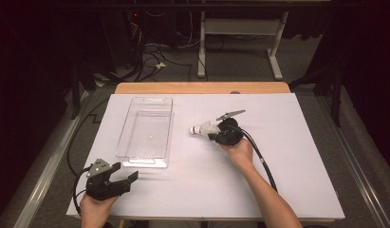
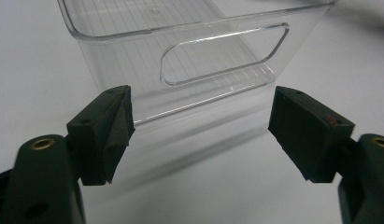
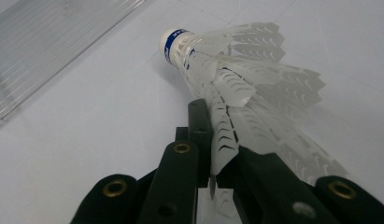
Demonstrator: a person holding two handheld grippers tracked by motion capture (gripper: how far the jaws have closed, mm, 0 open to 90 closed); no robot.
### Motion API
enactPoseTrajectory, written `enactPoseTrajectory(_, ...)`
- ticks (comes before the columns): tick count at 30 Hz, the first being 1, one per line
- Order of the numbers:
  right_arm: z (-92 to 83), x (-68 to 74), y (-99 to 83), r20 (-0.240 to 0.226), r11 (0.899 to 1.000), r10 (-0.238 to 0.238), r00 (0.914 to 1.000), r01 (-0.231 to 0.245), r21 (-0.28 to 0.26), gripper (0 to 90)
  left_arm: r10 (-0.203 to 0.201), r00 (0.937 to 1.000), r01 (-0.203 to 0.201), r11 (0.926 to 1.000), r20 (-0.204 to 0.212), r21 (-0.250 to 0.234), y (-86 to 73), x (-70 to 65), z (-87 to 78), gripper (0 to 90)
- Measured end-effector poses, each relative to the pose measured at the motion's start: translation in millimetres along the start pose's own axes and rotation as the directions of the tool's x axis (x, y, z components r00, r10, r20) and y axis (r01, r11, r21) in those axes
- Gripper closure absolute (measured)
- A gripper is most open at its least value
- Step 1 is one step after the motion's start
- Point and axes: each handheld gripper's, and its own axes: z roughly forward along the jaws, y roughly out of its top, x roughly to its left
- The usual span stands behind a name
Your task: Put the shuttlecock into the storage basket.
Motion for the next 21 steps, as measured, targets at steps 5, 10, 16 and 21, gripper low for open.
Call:
enactPoseTrajectory(5, -3.3, 0.0, 0.5, -0.004, 1.0, 0.003, 1.0, -0.003, -0.003, 89.1, 0.001, 1.0, -0.001, 1.0, -0.002, -0.001, 0.0, -0.1, -0.2, 23.1)
enactPoseTrajectory(10, -6.8, -0.4, 1.4, -0.003, 1.0, 0.0, 1.0, 0.0, -0.004, 89.2, 0.001, 1.0, -0.001, 1.0, -0.003, -0.002, 0.1, 0.0, -0.2, 23.1)
enactPoseTrajectory(16, -12.4, -1.3, 2.8, 0.0, 1.0, -0.005, 1.0, 0.005, -0.008, 89.1, 0.001, 1.0, -0.001, 1.0, -0.004, -0.004, 0.1, 0.3, -0.5, 23.2)
enactPoseTrajectory(21, -17.2, -1.5, 3.8, 0.001, 1.0, -0.009, 1.0, 0.009, -0.012, 89.1, 0.001, 1.0, -0.001, 1.0, -0.006, -0.005, 0.2, 0.8, -0.6, 23.2)
